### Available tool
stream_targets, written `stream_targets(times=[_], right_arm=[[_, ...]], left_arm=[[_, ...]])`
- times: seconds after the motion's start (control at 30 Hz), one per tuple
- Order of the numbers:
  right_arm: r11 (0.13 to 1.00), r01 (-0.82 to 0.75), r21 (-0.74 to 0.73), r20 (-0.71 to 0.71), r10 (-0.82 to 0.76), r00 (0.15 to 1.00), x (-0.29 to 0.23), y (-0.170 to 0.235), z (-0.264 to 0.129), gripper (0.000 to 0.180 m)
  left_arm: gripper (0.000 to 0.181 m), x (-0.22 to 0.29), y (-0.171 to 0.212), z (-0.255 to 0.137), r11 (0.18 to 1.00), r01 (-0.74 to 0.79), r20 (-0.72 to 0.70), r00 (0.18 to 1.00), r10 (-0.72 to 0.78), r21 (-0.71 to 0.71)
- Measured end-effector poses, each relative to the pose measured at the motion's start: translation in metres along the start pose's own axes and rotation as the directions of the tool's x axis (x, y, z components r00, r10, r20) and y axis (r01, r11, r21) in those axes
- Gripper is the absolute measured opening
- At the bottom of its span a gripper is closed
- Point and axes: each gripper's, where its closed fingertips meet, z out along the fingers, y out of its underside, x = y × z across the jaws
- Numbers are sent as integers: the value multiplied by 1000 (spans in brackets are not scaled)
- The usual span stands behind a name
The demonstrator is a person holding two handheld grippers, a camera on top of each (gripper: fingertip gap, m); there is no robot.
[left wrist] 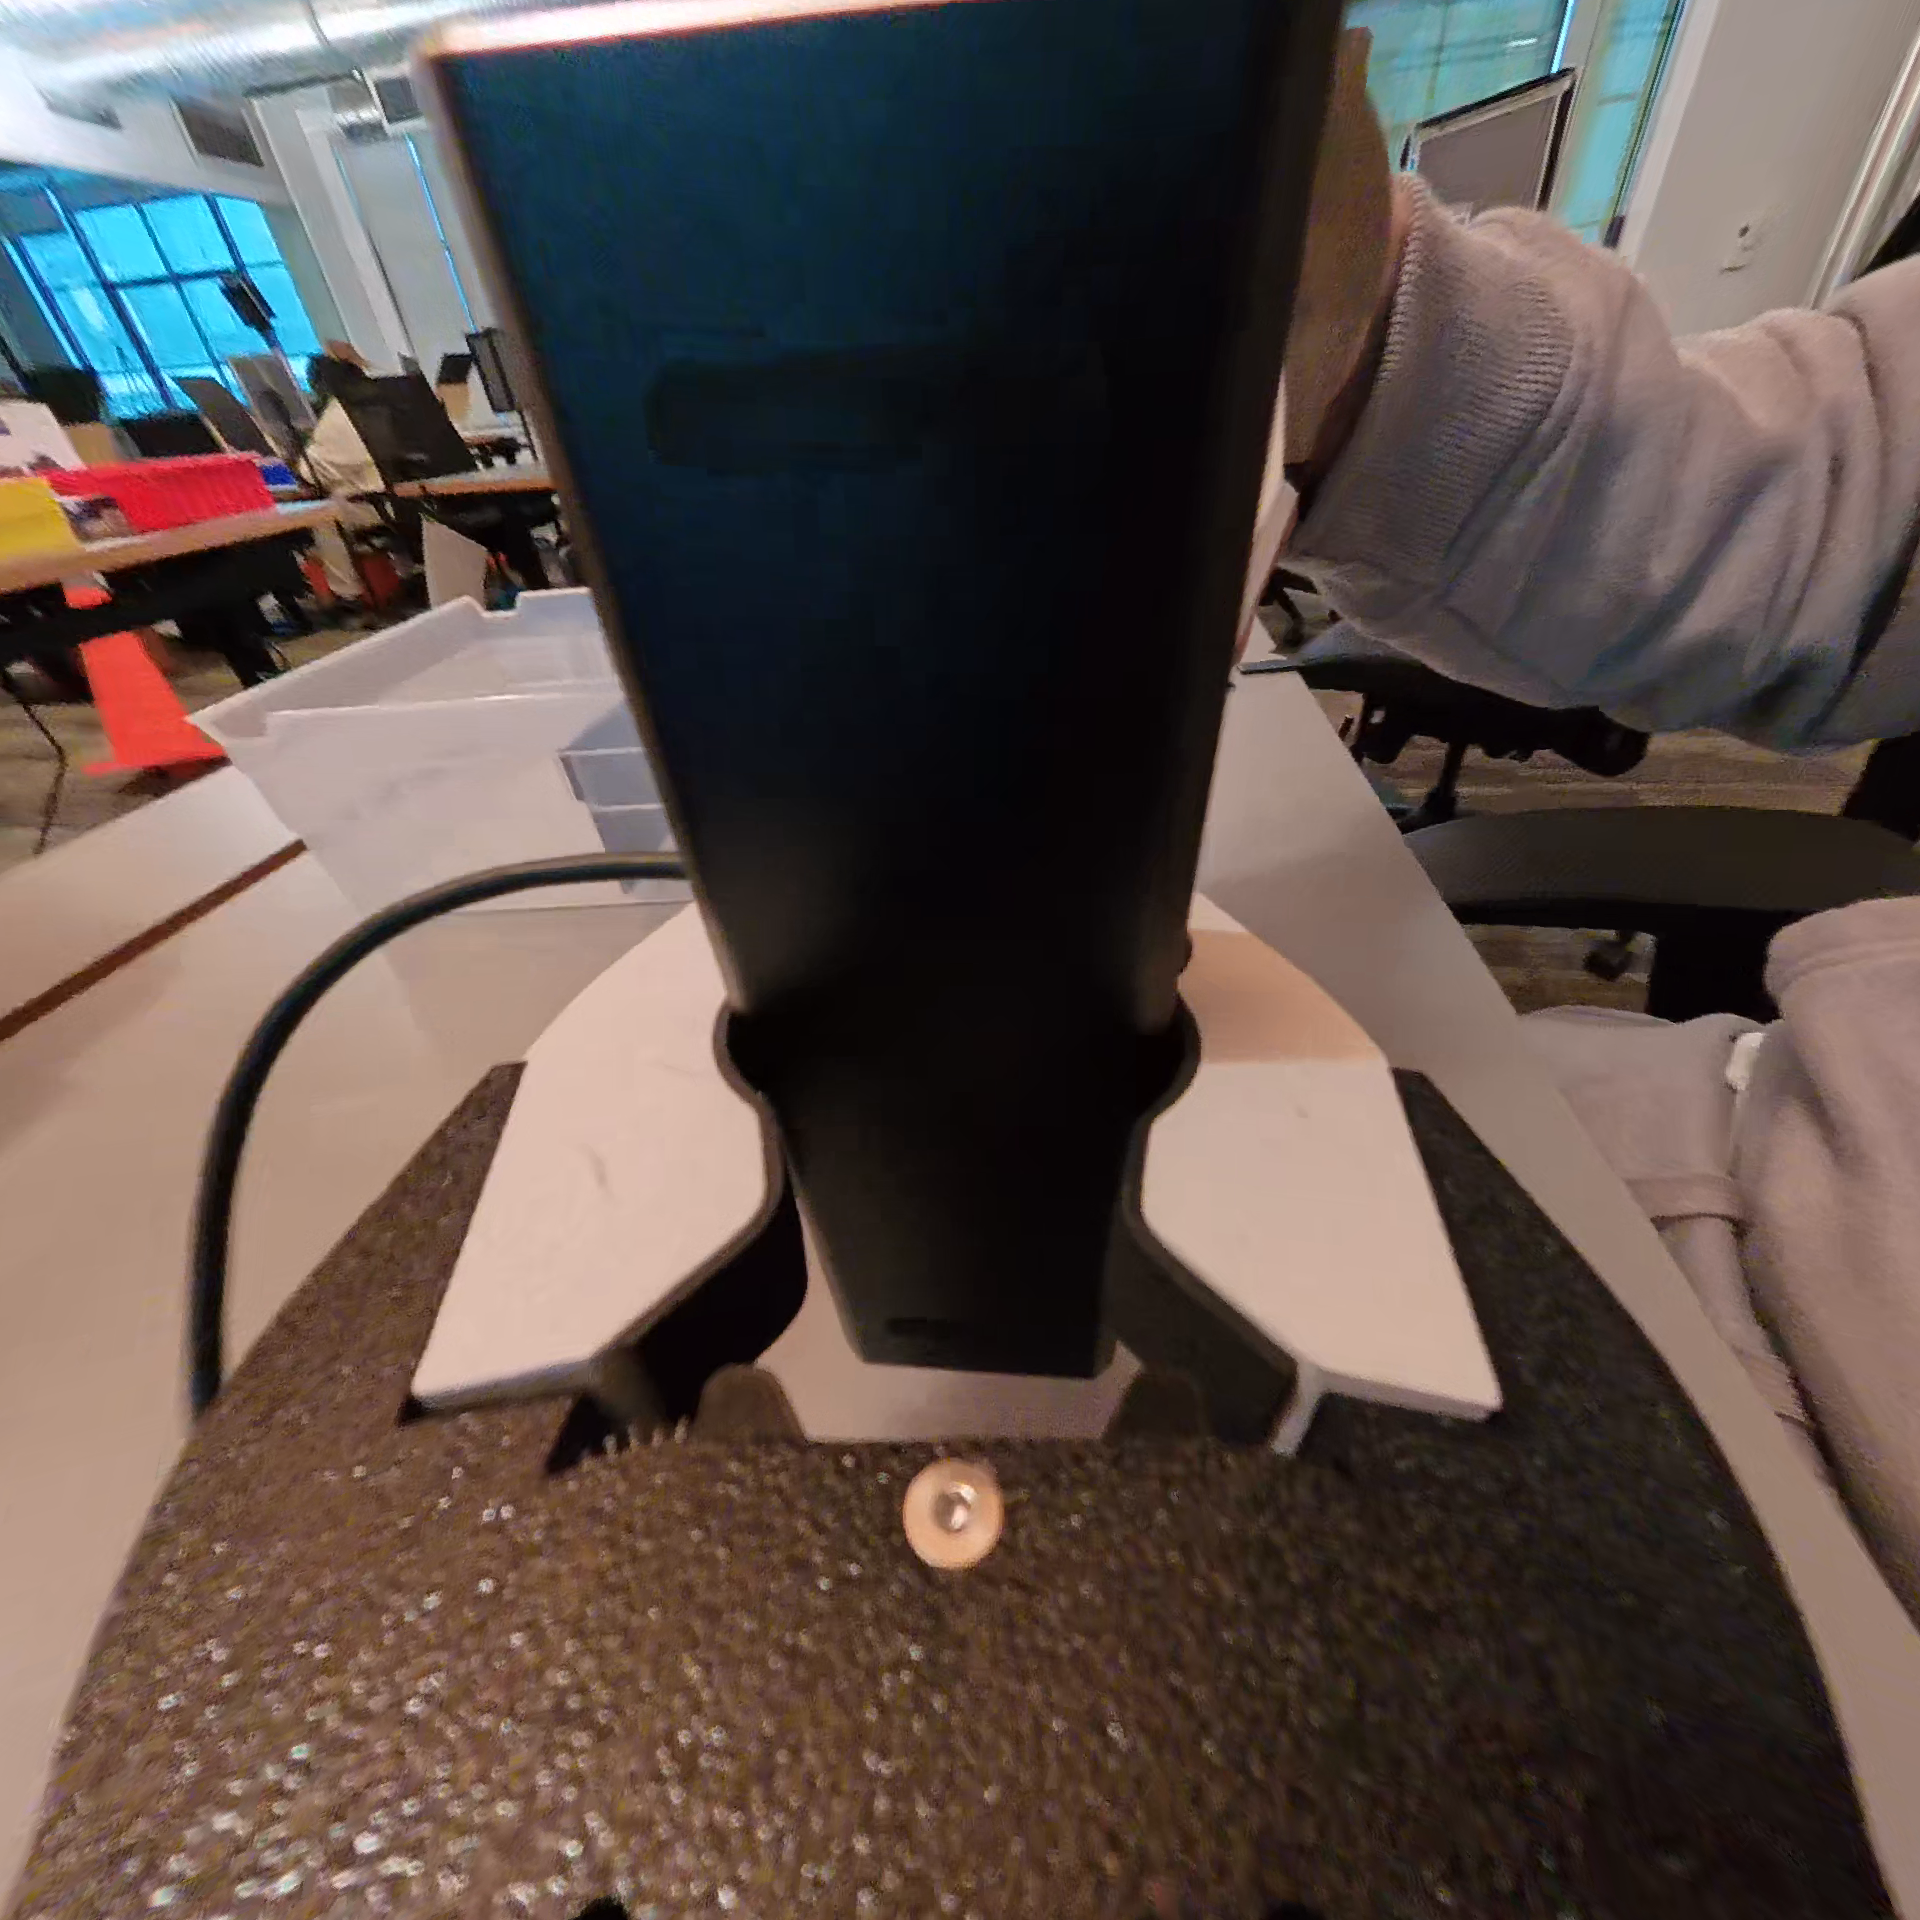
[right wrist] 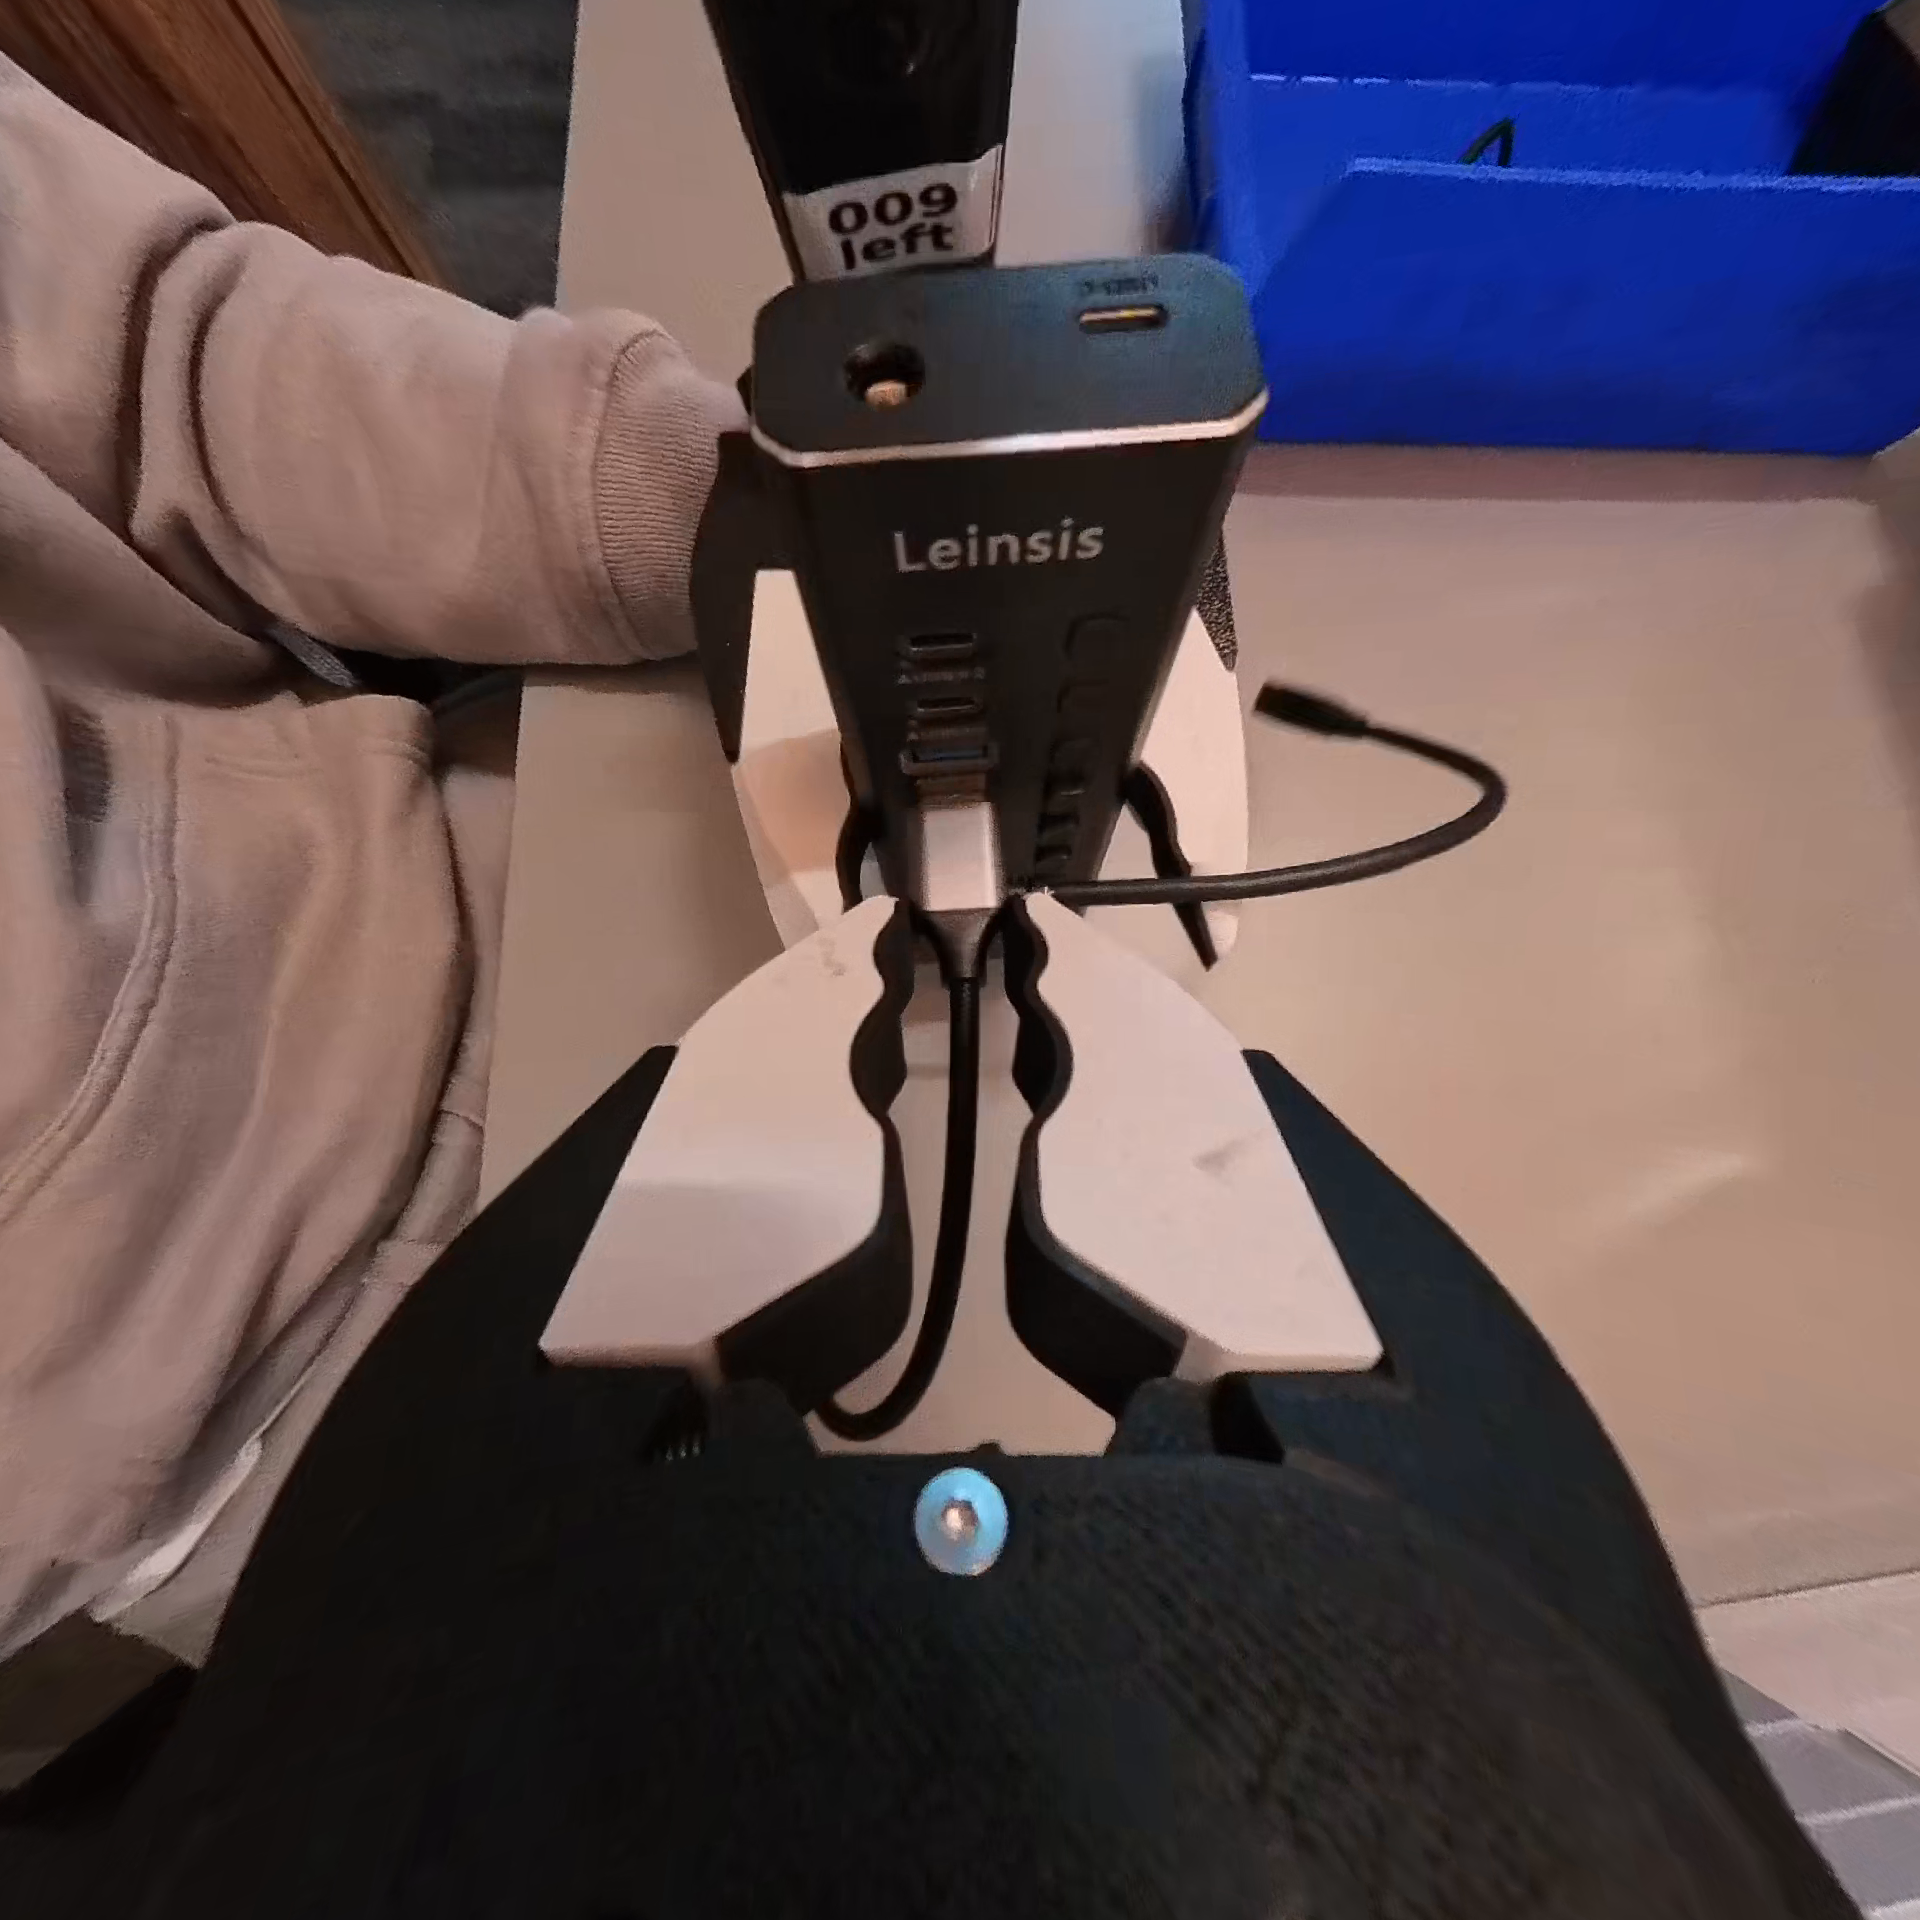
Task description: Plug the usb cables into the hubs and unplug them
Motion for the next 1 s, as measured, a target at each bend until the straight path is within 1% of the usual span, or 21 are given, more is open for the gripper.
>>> stream_targets(times=[0.07, 0.13, 0.2, 0.27, 0.33, 0.43, 0.53, 0.6, 0.73, 0.8, 0.87, 0.93, 0.97, 1.0], right_arm=[[1000, 5, 23, -15, -4, 1000, 0, -6, -2, 17], [1000, 9, 25, -42, -8, 999, 3, -6, -5, 17], [1000, 23, -11, -98, -24, 995, 9, 2, -8, 17], [1000, 12, 11, -82, -11, 997, 8, 3, -7, 17], [1000, 9, -13, -92, -11, 996, 11, 9, -5, 17], [998, -20, 51, -70, 24, 997, 12, 6, -6, 17], [997, -25, 67, -36, 28, 999, 10, 4, -8, 17], [998, -27, 54, -24, 28, 999, 8, 5, -8, 17], [999, -10, 40, -28, 11, 1000, 6, 8, -7, 17], [999, -16, 49, -30, 17, 999, 6, 7, -9, 17], [999, -23, 31, -35, 25, 999, 5, 8, -8, 17], [997, -47, 56, -37, 49, 998, 5, 7, -9, 17], [995, -60, 75, -35, 63, 997, 4, 6, -10, 16], [996, -61, 61, -53, 65, 996, 7, 10, -15, 7]], left_arm=[[72, -1, -2, 0, 1000, -12, 20, 1000, 12, 15], [72, -2, -10, -5, 998, 20, 7, 1000, -20, 59], [61, -9, -24, -18, 990, 20, 41, 999, -25, 138], [61, -9, -19, -21, 996, -12, 34, 999, 9, 87], [61, -10, -13, -18, 998, -29, 54, 998, 26, 58], [61, -12, -17, -19, 995, -45, 76, 996, 39, 86], [61, -10, -18, -17, 991, -13, 46, 999, 7, 133], [63, -10, -12, -14, 994, -6, 50, 999, 0, 109], [61, -8, -13, -15, 994, -99, 73, 993, 95, 42], [61, -7, -16, -16, 995, -77, 52, 996, 73, 61], [61, -6, -15, -17, 995, -93, 50, 995, 91, 33], [61, -6, -16, -19, 995, -101, 50, 994, 100, 23], [61, -7, -18, -21, 995, -99, 50, 994, 98, 24], [61, -8, -20, -23, 995, -96, 53, 994, 95, 19]])
